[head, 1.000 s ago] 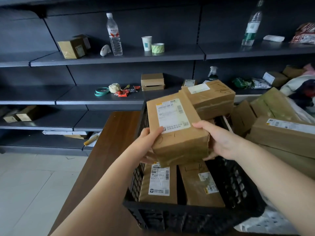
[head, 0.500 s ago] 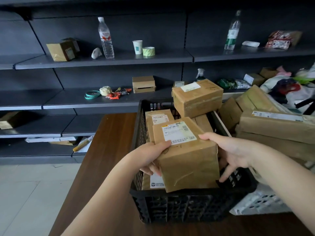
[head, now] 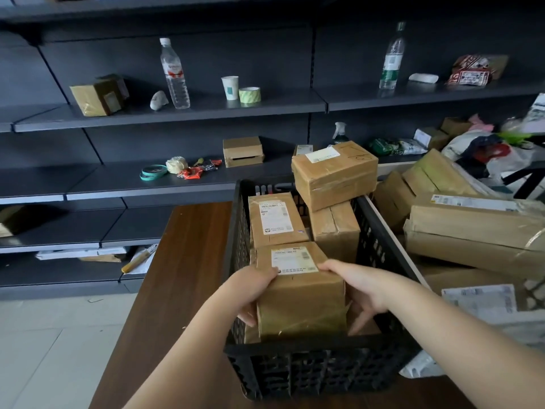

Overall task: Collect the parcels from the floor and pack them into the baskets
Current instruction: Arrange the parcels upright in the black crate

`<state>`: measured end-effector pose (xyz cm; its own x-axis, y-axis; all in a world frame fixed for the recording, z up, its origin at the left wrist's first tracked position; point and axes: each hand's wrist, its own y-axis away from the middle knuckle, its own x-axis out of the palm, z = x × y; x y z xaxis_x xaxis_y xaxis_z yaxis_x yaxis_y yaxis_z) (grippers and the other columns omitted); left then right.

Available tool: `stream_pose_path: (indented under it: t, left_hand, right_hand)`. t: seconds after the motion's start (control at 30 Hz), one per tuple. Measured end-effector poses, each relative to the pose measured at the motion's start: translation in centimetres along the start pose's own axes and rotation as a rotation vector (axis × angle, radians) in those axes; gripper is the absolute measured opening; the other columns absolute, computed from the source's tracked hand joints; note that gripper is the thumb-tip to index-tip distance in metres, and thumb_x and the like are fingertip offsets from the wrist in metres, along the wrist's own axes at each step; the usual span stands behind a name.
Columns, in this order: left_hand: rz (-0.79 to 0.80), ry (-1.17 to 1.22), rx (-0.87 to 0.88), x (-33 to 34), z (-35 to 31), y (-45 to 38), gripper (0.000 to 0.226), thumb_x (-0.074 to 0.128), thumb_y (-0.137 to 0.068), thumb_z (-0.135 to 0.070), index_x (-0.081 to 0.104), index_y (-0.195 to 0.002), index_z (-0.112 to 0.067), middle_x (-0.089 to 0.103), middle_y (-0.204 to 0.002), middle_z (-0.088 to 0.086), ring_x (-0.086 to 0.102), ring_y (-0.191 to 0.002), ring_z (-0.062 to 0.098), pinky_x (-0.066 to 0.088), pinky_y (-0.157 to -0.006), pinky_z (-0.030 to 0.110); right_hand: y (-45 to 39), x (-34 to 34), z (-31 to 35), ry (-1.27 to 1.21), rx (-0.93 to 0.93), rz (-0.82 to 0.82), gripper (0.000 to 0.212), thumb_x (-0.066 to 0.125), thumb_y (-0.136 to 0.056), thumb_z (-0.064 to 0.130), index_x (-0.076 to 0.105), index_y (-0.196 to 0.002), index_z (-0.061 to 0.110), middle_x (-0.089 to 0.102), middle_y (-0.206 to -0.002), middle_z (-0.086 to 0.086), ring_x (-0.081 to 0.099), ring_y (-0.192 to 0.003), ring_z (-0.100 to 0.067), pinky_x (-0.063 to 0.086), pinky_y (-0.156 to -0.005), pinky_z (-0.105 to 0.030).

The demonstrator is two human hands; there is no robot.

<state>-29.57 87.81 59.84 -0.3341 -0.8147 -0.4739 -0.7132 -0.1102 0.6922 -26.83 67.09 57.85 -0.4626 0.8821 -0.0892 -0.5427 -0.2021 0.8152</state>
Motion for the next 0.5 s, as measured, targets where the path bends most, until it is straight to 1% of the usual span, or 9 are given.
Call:
stream_pose_path:
  t: [0.03,0.1,0.17,0.27,0.3,0.33,0.4,0.43,0.5]
  left_hand:
    - [-0.030,0.006,0.024,0.3,0.0,-0.4,0.061,0.038,-0.091,-0.056,0.042,-0.132,-0.011,0.063,-0.103,0.018,0.069,-0.075,0.033,0.056,-0.048,0.031]
    - [-0.091,-0.002,0.064,1.0,-0.3,-0.9,0.059,0.038,-0.094,-0.050,0.037,-0.135,-0.008,0.057,-0.120,0.019,0.063,-0.098,0.035,0.057,-0.070,0.039]
    - [-0.207,-0.175,0.098,1.5,-0.1,-1.3,0.051,0.037,-0.098,-0.037,0.042,-0.131,0.001,0.053,-0.129,0.020,0.055,-0.114,0.035,0.050,-0.089,0.040]
    - [-0.364,-0.349,0.080,2.1,0.9,-2.0,0.041,0.040,-0.096,-0.021,0.041,-0.130,0.003,0.053,-0.129,0.019,0.053,-0.117,0.031,0.044,-0.095,0.036]
    - [-0.370,-0.397,0.065,2.5,1.2,-2.2,0.043,0.041,-0.095,-0.018,0.037,-0.133,0.002,0.050,-0.132,0.019,0.052,-0.119,0.031,0.044,-0.096,0.035]
    - [-0.357,-0.466,0.053,3.0,1.4,-2.2,0.046,0.042,-0.094,-0.016,0.032,-0.136,0.001,0.043,-0.138,0.020,0.048,-0.123,0.031,0.043,-0.097,0.035]
    - [-0.286,-0.604,0.037,4.1,1.5,-2.6,0.056,0.038,-0.095,-0.014,0.016,-0.144,0.000,0.015,-0.153,0.021,0.025,-0.139,0.034,0.035,-0.106,0.038]
    - [-0.258,-0.658,0.032,4.6,1.3,-2.8,0.060,0.036,-0.095,-0.014,0.007,-0.147,-0.001,0.002,-0.156,0.017,0.011,-0.143,0.033,0.029,-0.110,0.040]
    - [-0.241,-0.696,0.053,4.8,0.5,-3.1,0.066,0.037,-0.095,-0.018,0.000,-0.148,-0.007,-0.006,-0.158,0.009,-0.001,-0.145,0.029,0.022,-0.113,0.043]
  right_hand:
    - [0.0,-0.3,0.1,0.006,-0.010,-0.011,0.062,0.055,-0.078,0.064,0.045,-0.125,0.026,0.053,-0.113,-0.019,0.054,-0.098,-0.043,0.056,-0.066,-0.056]
    - [-0.4,-0.5,0.3,0.000,-0.040,-0.047,0.059,0.057,-0.078,0.062,0.045,-0.123,0.025,0.052,-0.111,-0.016,0.053,-0.098,-0.041,0.057,-0.064,-0.054]
    - [-1.5,0.5,0.4,0.066,-0.087,-0.060,0.059,0.056,-0.081,0.060,0.046,-0.126,0.024,0.053,-0.111,-0.011,0.052,-0.102,-0.035,0.057,-0.064,-0.047]
    - [-4.4,3.2,-0.1,0.201,-0.176,-0.055,0.056,0.054,-0.087,0.052,0.046,-0.133,0.022,0.056,-0.123,-0.003,0.054,-0.106,-0.022,0.058,-0.061,-0.036]
    - [-5.5,3.9,-0.5,0.223,-0.209,-0.067,0.052,0.054,-0.087,0.050,0.047,-0.132,0.024,0.057,-0.121,0.001,0.055,-0.103,-0.018,0.057,-0.062,-0.034]
    - [-6.4,4.5,-0.8,0.234,-0.250,-0.092,0.048,0.055,-0.087,0.048,0.050,-0.129,0.025,0.060,-0.117,0.005,0.057,-0.100,-0.015,0.057,-0.069,-0.034]
    - [-7.6,5.0,-0.9,0.273,-0.307,-0.163,0.046,0.059,-0.084,0.048,0.056,-0.122,0.024,0.063,-0.118,0.003,0.059,-0.103,-0.016,0.053,-0.085,-0.035]
    - [-7.9,4.9,-0.8,0.316,-0.310,-0.174,0.047,0.061,-0.082,0.048,0.057,-0.121,0.022,0.063,-0.120,0.002,0.059,-0.105,-0.017,0.052,-0.086,-0.032]
    - [-7.9,4.2,0.0,0.383,-0.313,-0.181,0.050,0.061,-0.082,0.045,0.054,-0.125,0.020,0.061,-0.124,0.000,0.058,-0.110,-0.018,0.049,-0.086,-0.027]
